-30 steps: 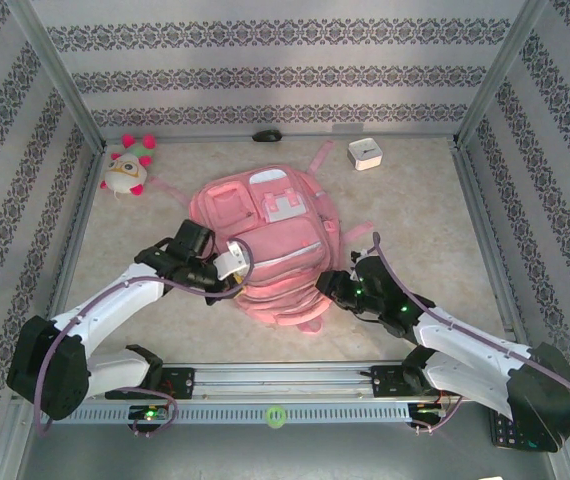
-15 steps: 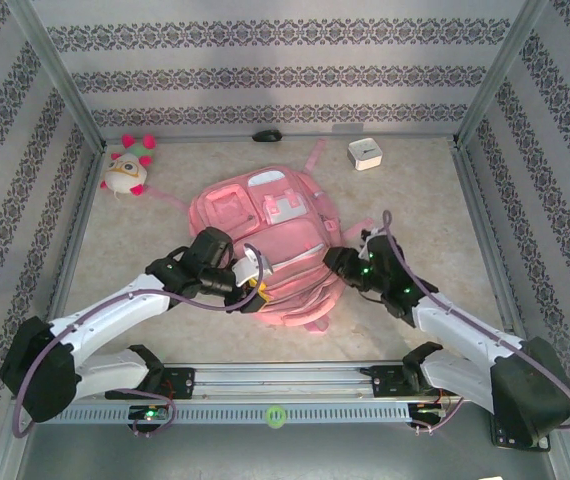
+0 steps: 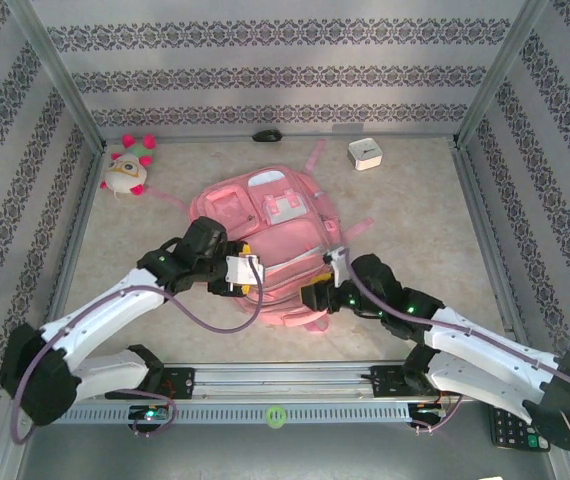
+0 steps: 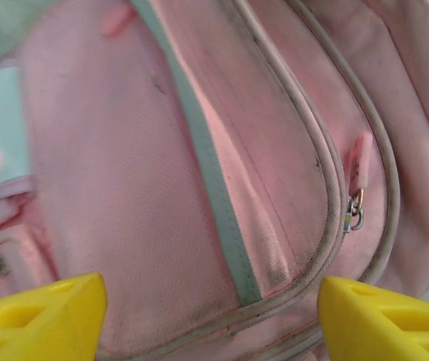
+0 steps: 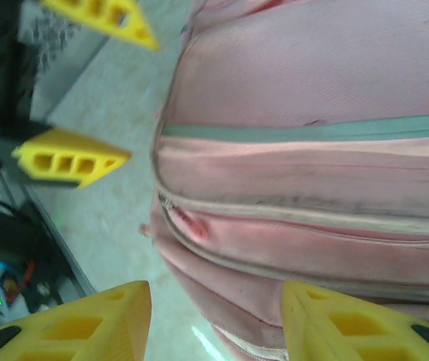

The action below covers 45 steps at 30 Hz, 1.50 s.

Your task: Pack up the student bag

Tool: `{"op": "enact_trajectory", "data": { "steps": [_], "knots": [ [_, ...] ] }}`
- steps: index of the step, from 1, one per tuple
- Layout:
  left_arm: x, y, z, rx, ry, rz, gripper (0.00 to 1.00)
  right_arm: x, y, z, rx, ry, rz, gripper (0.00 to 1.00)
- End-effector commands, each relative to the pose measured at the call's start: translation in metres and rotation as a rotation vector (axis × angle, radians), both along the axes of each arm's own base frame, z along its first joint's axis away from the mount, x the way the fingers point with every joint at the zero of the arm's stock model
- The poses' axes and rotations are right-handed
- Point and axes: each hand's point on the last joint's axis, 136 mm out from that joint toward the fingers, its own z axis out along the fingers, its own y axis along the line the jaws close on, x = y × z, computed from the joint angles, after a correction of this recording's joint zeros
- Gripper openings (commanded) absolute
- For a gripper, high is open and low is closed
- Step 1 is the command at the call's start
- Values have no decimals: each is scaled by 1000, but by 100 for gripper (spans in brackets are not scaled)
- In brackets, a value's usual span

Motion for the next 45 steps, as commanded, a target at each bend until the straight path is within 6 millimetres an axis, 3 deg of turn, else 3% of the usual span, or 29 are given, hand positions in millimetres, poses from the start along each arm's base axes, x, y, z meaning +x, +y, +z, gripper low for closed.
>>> {"op": "enact_trajectory", "data": {
  "steps": [1, 8, 15, 17, 20, 22, 25, 28, 35, 40, 45],
  "knots": [
    [-5, 0, -5, 93, -20, -158, 73, 1, 6, -9, -106, -184, 86, 49],
    [-5, 2, -26, 125, -35, -189, 74, 0, 33, -20, -121, -231, 197, 49],
    [-5, -2, -44, 104, -42, -208, 71, 2, 43, -20, -89, -260, 215, 49],
    [-3, -5, -42, 76, -44, -184, 61, 1, 44, -23, -88, -258, 216, 49],
    [-7, -15, -30, -6, 17, -152, 32, -1, 48, -29, -95, -263, 231, 49],
    [-14, -18, -27, -41, 71, -148, 20, 1, 51, -30, -99, -289, 243, 50],
    [-18, -16, -33, -46, 122, -116, 9, 13, 54, -31, -118, -344, 216, 51],
    [-21, -21, -26, -98, 154, -95, 2, 18, 61, -31, -133, -355, 221, 52],
    [-15, -26, -7, -190, 216, -12, 1, 8, 72, -35, -118, -339, 274, 52],
    [-10, -31, -2, -220, 279, 42, 1, -1, 68, -40, -149, -341, 282, 54],
    [-12, -35, 3, -244, 335, 55, 2, 14, 69, -38, -189, -366, 210, 54]
  ]
}}
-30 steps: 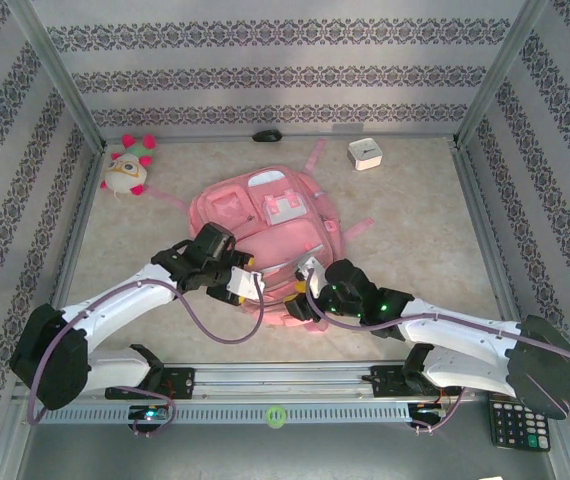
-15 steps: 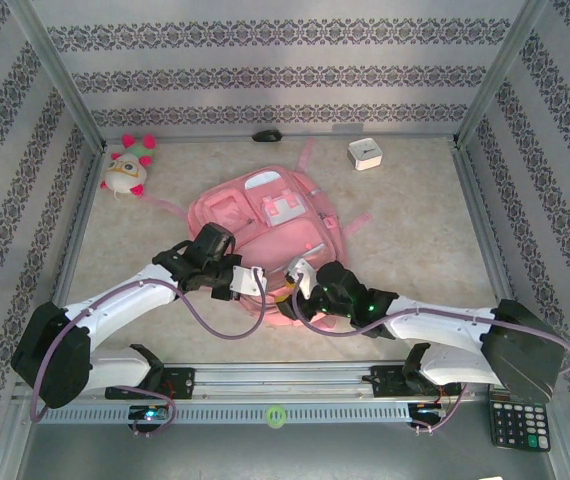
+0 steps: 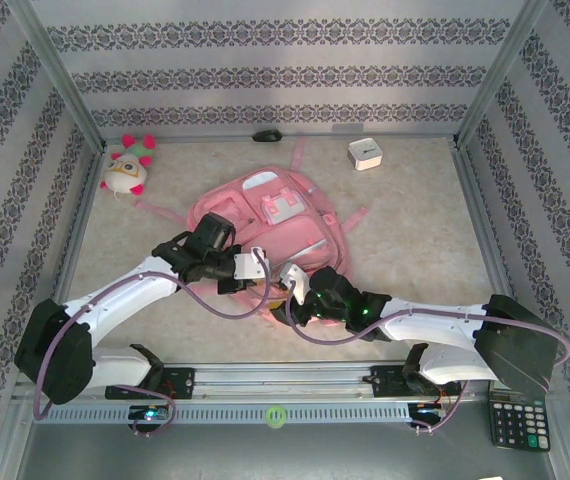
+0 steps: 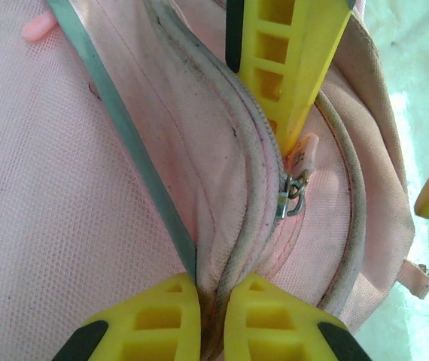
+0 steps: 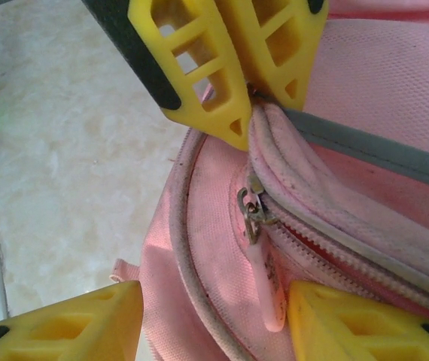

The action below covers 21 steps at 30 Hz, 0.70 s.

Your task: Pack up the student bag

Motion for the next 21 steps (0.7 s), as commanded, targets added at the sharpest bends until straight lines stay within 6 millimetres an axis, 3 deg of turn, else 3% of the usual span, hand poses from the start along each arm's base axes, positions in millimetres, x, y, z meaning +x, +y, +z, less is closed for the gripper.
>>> {"op": "enact_trajectory", "data": {
  "steps": [1, 5, 11, 14, 21],
  "knots": [
    [-5, -10, 18, -89, 89, 18, 2, 17, 6, 14, -2, -65, -65, 54],
    [-9, -11, 20, -102, 99, 11, 2, 36, 6, 26, 12, -77, -172, 47],
    [-11, -4, 15, -68, 69, 8, 1, 41, -3, 30, 46, -7, -244, 10],
    [-9, 7, 3, -2, 31, 10, 0, 34, -13, 29, 94, 126, -213, 0],
    [-6, 21, -4, 55, 6, 27, 0, 30, -55, 18, 97, 321, -245, 0]
  ]
}}
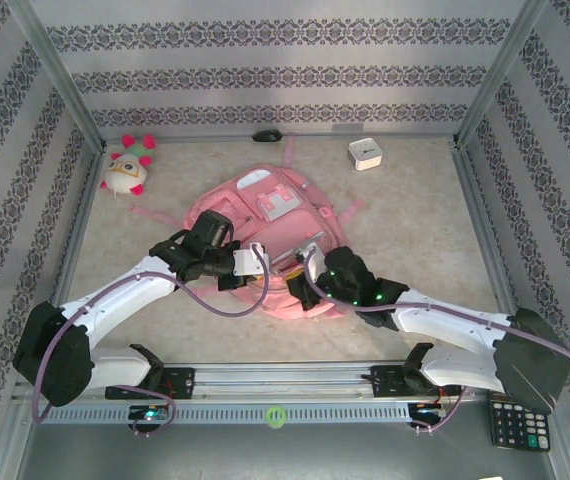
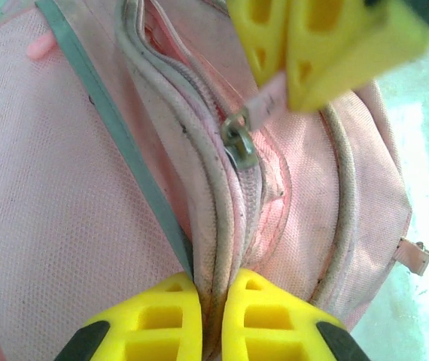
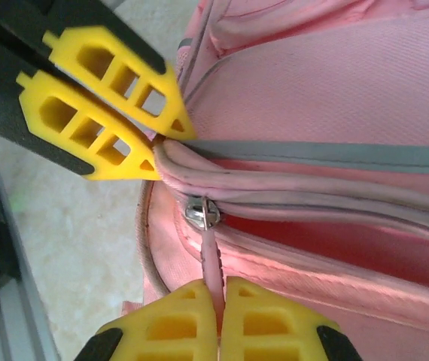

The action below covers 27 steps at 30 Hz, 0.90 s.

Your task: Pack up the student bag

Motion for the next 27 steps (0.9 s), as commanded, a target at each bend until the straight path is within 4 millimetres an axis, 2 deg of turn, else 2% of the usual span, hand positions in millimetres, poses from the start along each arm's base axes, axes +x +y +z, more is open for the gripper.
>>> {"op": "enact_trajectory", "data": {
  "steps": [1, 7, 8, 10, 11, 12, 14, 15, 17, 18, 20, 24, 27],
  "knots": [
    [-13, 20, -14, 70, 47, 16, 0, 1, -29, -17, -45, 107, -74, 0],
    [-11, 34, -11, 92, 29, 50, 0, 12, -72, -27, -143, 144, -202, 0],
    [-11, 36, -11, 94, 25, 56, 0, 13, -76, -29, -155, 142, -214, 0],
    [-11, 38, -10, 98, 26, 66, 4, 9, -70, -26, -134, 135, -172, 0],
    [-13, 36, -8, 84, 38, 65, 12, 8, -66, -23, -118, 132, -156, 0],
    [-15, 31, -3, 51, 56, 64, 28, 7, -62, -22, -103, 129, -143, 0],
    [-18, 16, 11, -23, 101, 63, 49, 6, -56, -21, -97, 123, -120, 0],
    [-18, 9, 16, -42, 109, 75, 57, 7, -55, -20, -99, 119, -119, 0],
    [-6, -8, 21, -39, 38, 165, 72, 8, -53, -20, -99, 118, -115, 0],
    [-6, -17, 22, -22, -4, 168, 77, 9, -52, -19, -95, 116, -113, 0],
    [-1, -31, 23, -18, -45, 202, 80, 10, -51, -19, -93, 114, -113, 0],
    [20, -50, 19, -57, -60, 315, 81, 11, -50, -16, -88, 104, -109, 0],
    [34, -55, 7, -41, -59, 387, 74, 10, -49, -16, -90, 108, -103, 0]
  ]
}}
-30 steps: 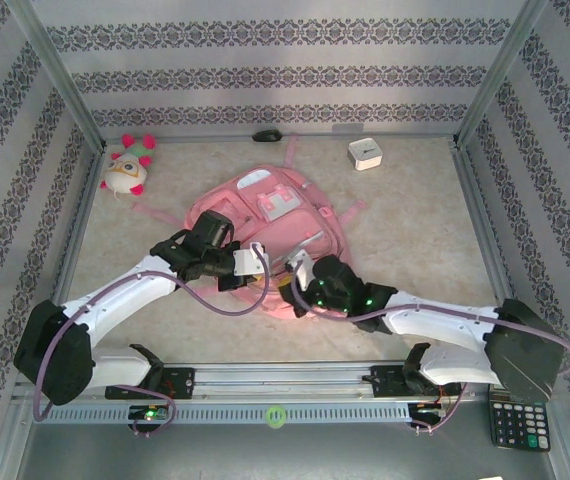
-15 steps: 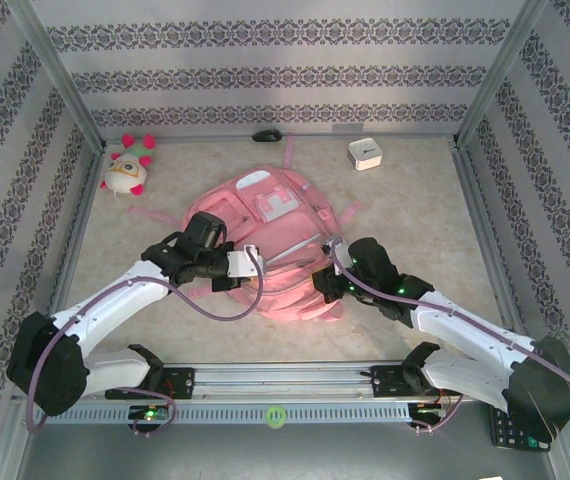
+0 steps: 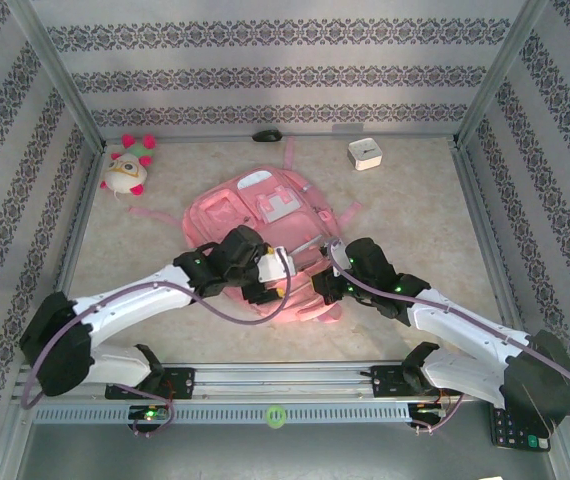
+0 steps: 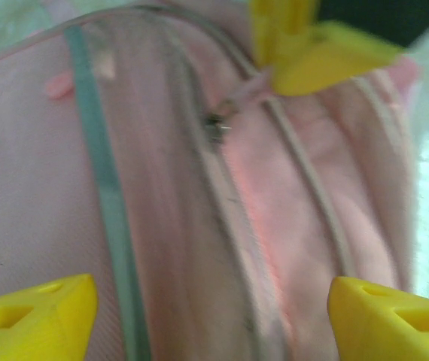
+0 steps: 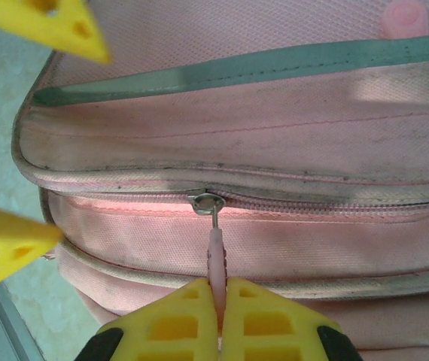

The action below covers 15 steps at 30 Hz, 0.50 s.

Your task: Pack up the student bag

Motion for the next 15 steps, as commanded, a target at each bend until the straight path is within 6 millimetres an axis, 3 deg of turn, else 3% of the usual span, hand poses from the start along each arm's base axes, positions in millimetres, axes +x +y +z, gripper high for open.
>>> {"op": "enact_trajectory", "data": {
  "steps": [1, 3, 5, 7, 10, 12, 15],
  "knots": [
    [34, -10, 10, -57, -54, 184, 68, 1, 4, 4, 1, -22, 17, 0],
    [34, -13, 2, -45, -21, 184, 42, 3, 2, 0, -8, -19, 2, 0],
    [22, -19, -4, -59, 34, 134, 22, 6, 3, -1, -5, -25, -7, 0],
    [7, -25, -6, -90, 95, 80, 10, 11, 5, -1, -4, -33, -17, 0],
    [-11, -31, -1, -147, 159, 12, 3, 16, 10, -2, -6, -37, -3, 9],
    [-15, -34, 6, -182, 173, 8, 2, 17, 15, -3, 0, -34, 9, 19],
    [-16, -35, 13, -216, 167, 4, 1, 18, 20, -5, 4, -26, 27, 22]
  ]
}}
